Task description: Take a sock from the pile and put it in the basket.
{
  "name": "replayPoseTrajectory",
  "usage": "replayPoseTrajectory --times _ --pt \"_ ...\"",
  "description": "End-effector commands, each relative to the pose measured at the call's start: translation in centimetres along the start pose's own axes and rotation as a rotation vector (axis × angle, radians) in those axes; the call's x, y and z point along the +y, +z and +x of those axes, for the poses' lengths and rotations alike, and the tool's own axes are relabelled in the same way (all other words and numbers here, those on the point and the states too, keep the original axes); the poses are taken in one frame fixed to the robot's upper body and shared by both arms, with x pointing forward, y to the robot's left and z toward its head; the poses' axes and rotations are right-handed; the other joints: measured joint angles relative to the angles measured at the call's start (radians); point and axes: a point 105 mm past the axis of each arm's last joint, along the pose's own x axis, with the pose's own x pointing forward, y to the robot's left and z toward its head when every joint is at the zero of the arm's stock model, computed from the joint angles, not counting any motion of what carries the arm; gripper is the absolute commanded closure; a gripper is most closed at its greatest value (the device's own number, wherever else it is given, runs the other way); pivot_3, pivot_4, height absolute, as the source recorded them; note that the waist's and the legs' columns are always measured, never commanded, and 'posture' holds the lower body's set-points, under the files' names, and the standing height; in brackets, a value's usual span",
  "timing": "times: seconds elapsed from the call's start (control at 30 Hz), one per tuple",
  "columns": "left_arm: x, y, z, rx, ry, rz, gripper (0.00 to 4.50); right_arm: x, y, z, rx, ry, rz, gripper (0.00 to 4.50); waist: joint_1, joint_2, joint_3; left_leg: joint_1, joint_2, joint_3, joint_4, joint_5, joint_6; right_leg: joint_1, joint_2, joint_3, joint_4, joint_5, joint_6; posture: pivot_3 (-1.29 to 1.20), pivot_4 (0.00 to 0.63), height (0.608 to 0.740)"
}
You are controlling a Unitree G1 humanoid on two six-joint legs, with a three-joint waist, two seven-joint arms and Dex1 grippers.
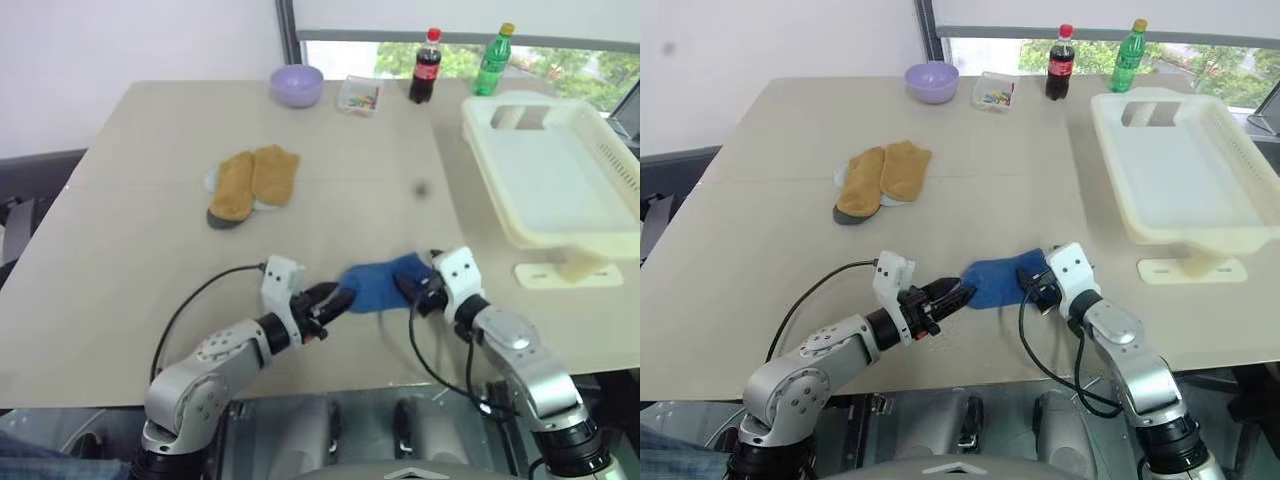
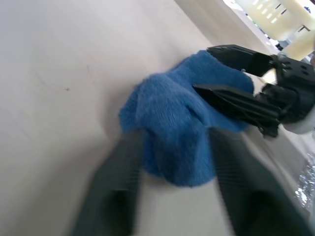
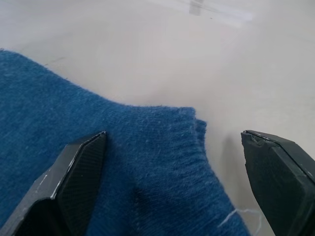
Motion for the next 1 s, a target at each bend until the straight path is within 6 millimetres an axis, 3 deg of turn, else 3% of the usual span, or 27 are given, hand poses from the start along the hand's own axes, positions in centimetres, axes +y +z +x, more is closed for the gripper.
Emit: replayPoseTrajectory --times 0.03,0.17,0.27,0.47,0.7,0.83,1.0 --pt "2.2 1.7 -0.5 -0.107 0.057 -0.156 0.21 0.2 -0.6 0.0 0.014 0.009 -0.002 0.0 0.001 0.0 0.0 0.003 0.001 0.0 -0.001 0.0 0.0 0.002 0.0 0.0 0.0 0.0 0.0 0.0 0.15 0.74" --pt "3.0 1.6 -0.5 -0.107 0.036 -0.326 0.21 -0.1 -0.6 0.1 0.014 0.002 -0.014 0.0 0.0 -0.001 0.0 0.007 0.002 0.0 -0.001 -0.002 0.003 0.005 0.001 0.0 0.0 -0.002 -0.003 0.0 0.15 0.74" --pt "2.8 -0.4 0.2 0.048 0.011 -0.264 0.21 -0.3 0.2 0.2 -0.024 -0.002 -0.027 0.0 0.001 -0.002 -0.001 0.007 0.002 0.001 -0.002 -0.001 0.001 0.005 0.001 0.001 0.0 0.0 0.0 0.0 0.15 0.74" --pt "1.8 -0.8 1.1 0.122 -0.096 -0.343 0.21 -0.9 2.9 -0.4 -0.158 -0.021 -0.016 0.0 0.006 0.0 -0.002 0.008 0.001 0.0 -0.001 0.0 0.0 0.006 0.001 0.001 0.0 -0.002 -0.003 0.0 0.15 0.74" --pt "-0.1 -3.8 2.2 0.325 -0.219 -0.504 0.21 0.2 3.1 -1.0 -0.161 0.066 -0.03 0.0 0.004 0.001 -0.006 0.009 0.0 0.0 -0.001 0.0 0.0 0.007 0.0 0.001 -0.001 -0.002 -0.003 0.0 0.15 0.74" --pt "-0.5 -4.0 3.1 0.347 -0.244 -0.542 0.21 0.9 2.2 -1.0 -0.121 0.109 -0.057 0.0 0.006 0.002 -0.008 0.009 0.0 -0.001 -0.002 0.0 0.0 0.009 0.0 0.001 -0.002 -0.002 -0.003 0.0 0.15 0.74" --pt "-0.7 -3.3 3.9 0.303 -0.308 -0.668 0.21 0.2 -0.8 -0.5 0.012 0.071 -0.097 0.0 0.006 0.002 -0.013 0.01 -0.001 -0.001 -0.002 -0.001 0.001 0.01 -0.001 0.001 -0.002 -0.002 -0.004 0.0 0.15 0.74"
